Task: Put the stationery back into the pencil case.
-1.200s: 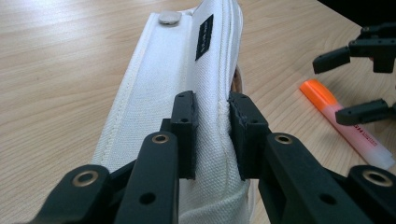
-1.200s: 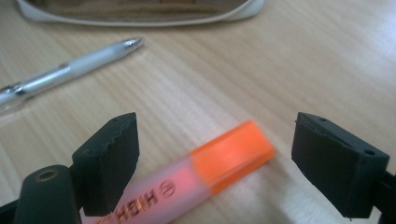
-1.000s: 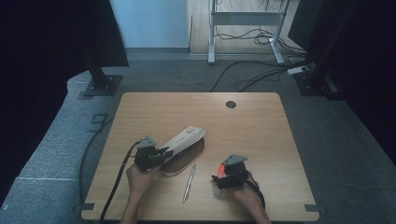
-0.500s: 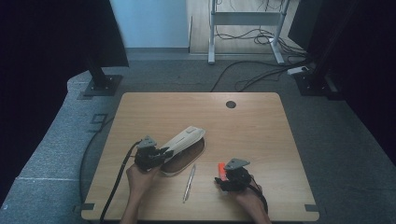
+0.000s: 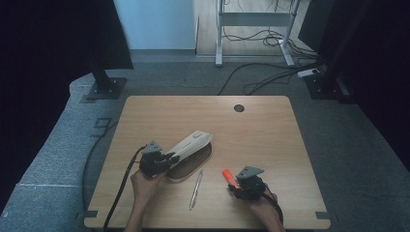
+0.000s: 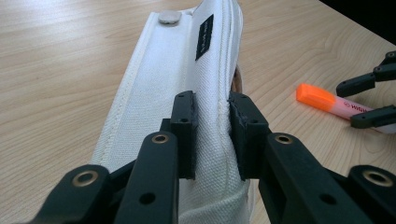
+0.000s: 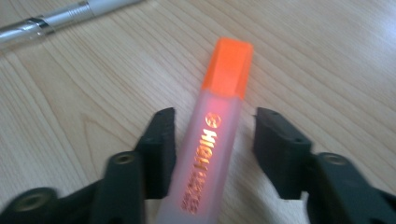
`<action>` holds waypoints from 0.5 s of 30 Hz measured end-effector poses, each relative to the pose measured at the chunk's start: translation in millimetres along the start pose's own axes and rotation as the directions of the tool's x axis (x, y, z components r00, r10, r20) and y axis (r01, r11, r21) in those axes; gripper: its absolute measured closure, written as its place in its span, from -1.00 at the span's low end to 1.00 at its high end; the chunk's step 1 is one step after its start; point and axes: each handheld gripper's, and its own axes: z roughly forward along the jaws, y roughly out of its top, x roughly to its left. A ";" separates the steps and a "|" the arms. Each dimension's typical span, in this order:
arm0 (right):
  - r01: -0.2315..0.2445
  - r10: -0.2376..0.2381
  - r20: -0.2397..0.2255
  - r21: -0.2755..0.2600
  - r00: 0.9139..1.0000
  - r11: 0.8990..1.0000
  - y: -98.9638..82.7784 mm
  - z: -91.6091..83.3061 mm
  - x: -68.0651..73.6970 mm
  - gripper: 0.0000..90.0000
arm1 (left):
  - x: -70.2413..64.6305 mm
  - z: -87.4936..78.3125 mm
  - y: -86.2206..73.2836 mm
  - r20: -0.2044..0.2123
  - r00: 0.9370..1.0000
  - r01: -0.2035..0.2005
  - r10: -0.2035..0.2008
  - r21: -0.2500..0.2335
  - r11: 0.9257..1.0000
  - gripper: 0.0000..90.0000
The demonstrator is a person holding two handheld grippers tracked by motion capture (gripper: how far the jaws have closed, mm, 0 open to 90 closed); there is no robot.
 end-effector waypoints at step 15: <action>-0.016 0.016 -0.022 0.013 1.000 1.000 -10.8 -13.0 -0.6 0.44 | -0.6 0.1 -0.4 -0.001 1.000 0.000 0.000 -0.001 1.000 0.63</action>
